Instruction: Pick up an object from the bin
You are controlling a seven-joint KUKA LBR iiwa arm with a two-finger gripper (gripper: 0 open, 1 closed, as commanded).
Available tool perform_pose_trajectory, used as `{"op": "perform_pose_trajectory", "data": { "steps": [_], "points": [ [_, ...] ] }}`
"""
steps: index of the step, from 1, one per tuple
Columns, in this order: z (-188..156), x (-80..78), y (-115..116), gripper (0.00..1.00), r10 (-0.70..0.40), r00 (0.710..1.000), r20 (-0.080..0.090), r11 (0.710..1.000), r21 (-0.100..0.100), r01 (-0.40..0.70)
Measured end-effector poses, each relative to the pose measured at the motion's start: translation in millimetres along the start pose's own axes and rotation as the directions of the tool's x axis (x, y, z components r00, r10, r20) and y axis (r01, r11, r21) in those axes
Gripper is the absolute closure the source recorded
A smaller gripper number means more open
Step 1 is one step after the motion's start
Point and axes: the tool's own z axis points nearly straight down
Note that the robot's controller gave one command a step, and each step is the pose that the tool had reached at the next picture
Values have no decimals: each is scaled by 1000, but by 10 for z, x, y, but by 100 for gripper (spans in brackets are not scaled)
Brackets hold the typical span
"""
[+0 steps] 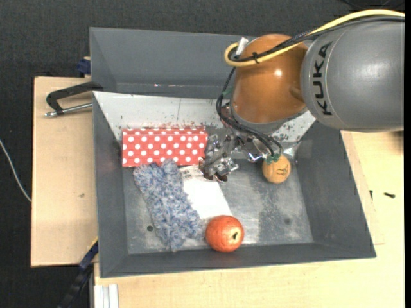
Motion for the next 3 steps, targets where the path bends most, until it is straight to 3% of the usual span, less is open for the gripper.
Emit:
{"op": "perform_pose_trajectory", "data": {
  "steps": [1, 2, 3],
  "points": [
    [-247, 24, -29, 100, 75, 997, 1, 997, -1, -75],
    [300, -7, -85, 100, -26, 1000, -9, 1000, -3, 26],
    [67, 90, -79, 100, -25, 999, -21, 1000, -8, 25]
  ]
}}
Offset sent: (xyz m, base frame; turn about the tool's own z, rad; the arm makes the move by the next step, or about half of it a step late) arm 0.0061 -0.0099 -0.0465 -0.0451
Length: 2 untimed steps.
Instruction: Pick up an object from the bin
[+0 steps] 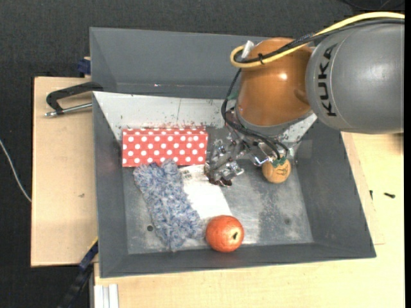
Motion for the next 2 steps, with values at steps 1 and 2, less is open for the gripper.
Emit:
{"op": "perform_pose_trajectory", "data": {
  "steps": [1, 2],
  "points": [
    [-183, -84, -99, 100, -68, 997, 26, 998, 14, 68],
    [-409, -23, -35, 100, -94, 996, 6, 996, 3, 94]
  ]
}}
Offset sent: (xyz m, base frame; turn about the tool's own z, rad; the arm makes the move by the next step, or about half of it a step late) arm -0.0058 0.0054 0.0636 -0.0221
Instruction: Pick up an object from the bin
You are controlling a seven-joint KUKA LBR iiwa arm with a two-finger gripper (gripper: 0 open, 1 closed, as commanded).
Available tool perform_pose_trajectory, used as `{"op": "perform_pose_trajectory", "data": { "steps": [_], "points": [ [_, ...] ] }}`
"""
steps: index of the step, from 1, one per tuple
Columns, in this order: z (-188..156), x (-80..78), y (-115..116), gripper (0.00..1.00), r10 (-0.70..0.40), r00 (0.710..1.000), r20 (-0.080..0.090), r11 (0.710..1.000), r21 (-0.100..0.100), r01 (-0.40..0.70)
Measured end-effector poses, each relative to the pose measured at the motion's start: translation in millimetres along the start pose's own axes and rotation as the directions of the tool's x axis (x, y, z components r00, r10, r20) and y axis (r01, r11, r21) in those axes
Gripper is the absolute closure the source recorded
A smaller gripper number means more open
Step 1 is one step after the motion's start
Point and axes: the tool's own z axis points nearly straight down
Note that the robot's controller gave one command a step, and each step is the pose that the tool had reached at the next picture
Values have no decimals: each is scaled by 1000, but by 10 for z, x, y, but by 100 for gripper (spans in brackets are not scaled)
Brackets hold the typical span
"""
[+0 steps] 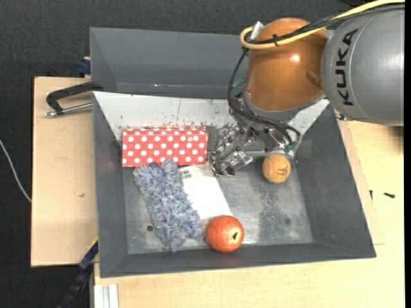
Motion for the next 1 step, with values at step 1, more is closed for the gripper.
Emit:
{"op": "perform_pose_trajectory", "data": {
  "steps": [1],
  "points": [
    [-652, -35, -25, 100, 24, 1000, 12, 1000, 7, -25]
  ]
}}
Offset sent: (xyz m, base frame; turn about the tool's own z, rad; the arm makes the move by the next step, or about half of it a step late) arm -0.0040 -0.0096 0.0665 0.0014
